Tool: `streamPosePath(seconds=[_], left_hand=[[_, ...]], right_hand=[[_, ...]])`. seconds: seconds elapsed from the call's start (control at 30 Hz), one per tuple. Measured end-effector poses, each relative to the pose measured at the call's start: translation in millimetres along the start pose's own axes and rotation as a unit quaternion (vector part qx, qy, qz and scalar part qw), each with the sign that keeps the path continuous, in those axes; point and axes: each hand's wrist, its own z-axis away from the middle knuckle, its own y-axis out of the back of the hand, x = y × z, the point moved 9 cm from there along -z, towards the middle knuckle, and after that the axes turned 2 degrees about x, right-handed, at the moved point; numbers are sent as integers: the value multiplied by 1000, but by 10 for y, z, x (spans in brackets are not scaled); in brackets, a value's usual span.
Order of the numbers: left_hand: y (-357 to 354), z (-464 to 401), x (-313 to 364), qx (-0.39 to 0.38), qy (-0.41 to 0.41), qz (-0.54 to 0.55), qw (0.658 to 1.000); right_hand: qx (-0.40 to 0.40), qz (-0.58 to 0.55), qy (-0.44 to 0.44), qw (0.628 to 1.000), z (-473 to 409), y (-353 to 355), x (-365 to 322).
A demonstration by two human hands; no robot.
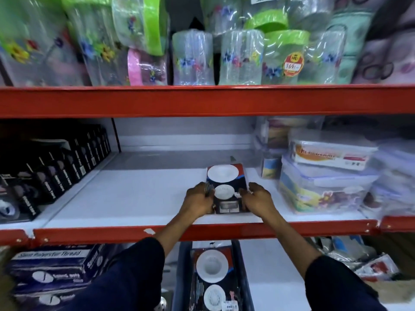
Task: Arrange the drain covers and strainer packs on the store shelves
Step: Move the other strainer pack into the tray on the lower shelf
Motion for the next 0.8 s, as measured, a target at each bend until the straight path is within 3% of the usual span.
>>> streamPosePath(seconds=[0.13, 0.2, 0.33, 0.5, 0.8], left_hand=[[132, -131, -304, 39, 97, 155, 982], [118, -101, -355, -7, 133, 252, 958], [133, 154, -313, -137, 162, 369, 905], [209, 636, -343, -271, 138, 335, 892], [-189, 1383, -1003, -341, 203, 172, 901]], right_hand=[[12, -148, -51, 988, -107, 124, 190], [-32, -250, -94, 963, -69, 122, 235], [-188, -336, -124, 915, 224, 142, 169], [-341, -302, -116, 882, 665, 106, 225], [-514, -117, -146, 837, 1358, -520, 923]])
